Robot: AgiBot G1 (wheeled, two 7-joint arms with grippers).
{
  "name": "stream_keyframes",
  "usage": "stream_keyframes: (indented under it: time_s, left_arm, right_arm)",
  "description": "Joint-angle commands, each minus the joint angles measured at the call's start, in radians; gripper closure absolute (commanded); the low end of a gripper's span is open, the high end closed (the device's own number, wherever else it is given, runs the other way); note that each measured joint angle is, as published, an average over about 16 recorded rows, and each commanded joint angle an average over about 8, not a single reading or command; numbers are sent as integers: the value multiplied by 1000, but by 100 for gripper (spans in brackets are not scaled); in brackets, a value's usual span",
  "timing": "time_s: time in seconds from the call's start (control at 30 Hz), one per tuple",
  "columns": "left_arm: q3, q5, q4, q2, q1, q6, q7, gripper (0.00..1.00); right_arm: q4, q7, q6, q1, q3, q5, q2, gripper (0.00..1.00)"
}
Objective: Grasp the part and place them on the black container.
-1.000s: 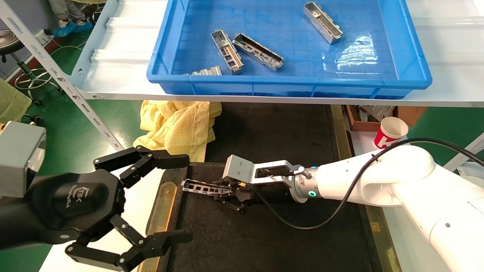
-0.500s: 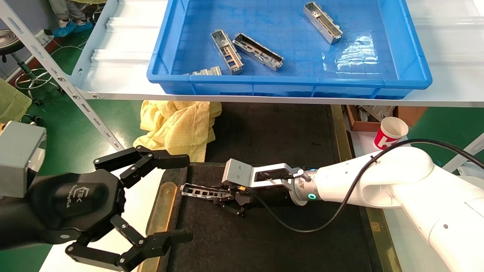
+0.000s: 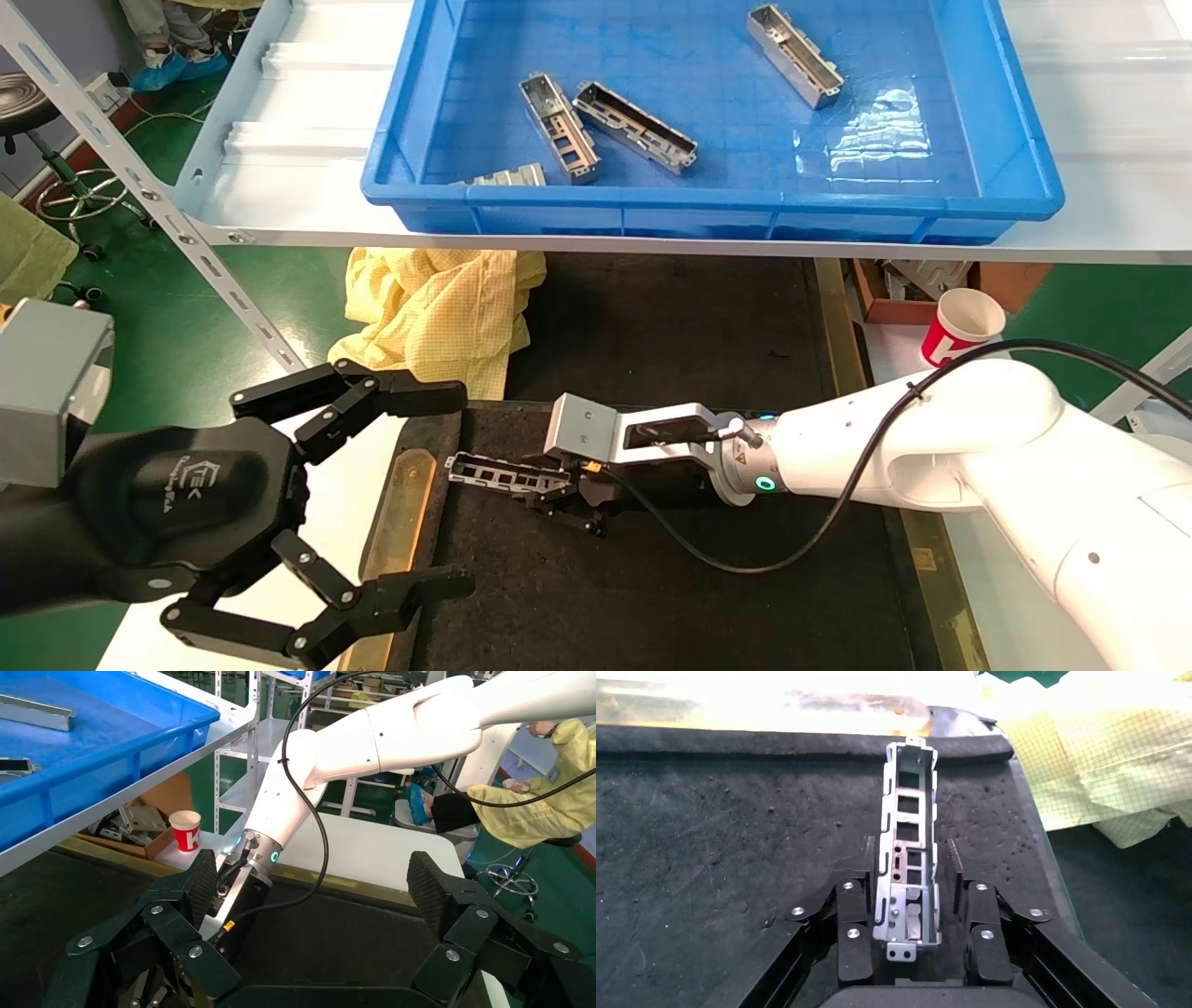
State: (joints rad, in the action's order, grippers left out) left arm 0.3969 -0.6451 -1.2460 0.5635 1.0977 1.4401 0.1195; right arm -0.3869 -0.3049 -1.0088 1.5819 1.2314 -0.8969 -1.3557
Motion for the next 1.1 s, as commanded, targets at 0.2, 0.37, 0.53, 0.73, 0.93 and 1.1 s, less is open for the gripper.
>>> stream_keyframes:
  time_s: [0.2, 0.37, 0.53, 0.73, 0.93, 1.1]
  left_arm:
    - [0, 0, 0, 0, 0, 0, 0, 0]
    - [0, 0, 0, 0, 0, 0, 0, 0]
    - [0, 0, 0, 0, 0, 0, 0, 0]
    - [0, 0, 0, 0, 0, 0, 0, 0]
    - [0, 0, 0, 0, 0, 0, 0, 0]
    - [0, 0, 0, 0, 0, 0, 0, 0]
  right_arm:
    - [5, -18, -27, 14, 1, 27, 5, 0]
    - [21, -23, -79, 32, -8, 57, 12, 0]
    - [38, -17, -123, 44, -21, 88, 21, 0]
    - [42, -17, -129, 46, -24, 96, 23, 0]
    - [29, -14, -123, 38, -29, 87, 27, 0]
    - [-20, 12, -142, 9, -77, 91, 65, 0]
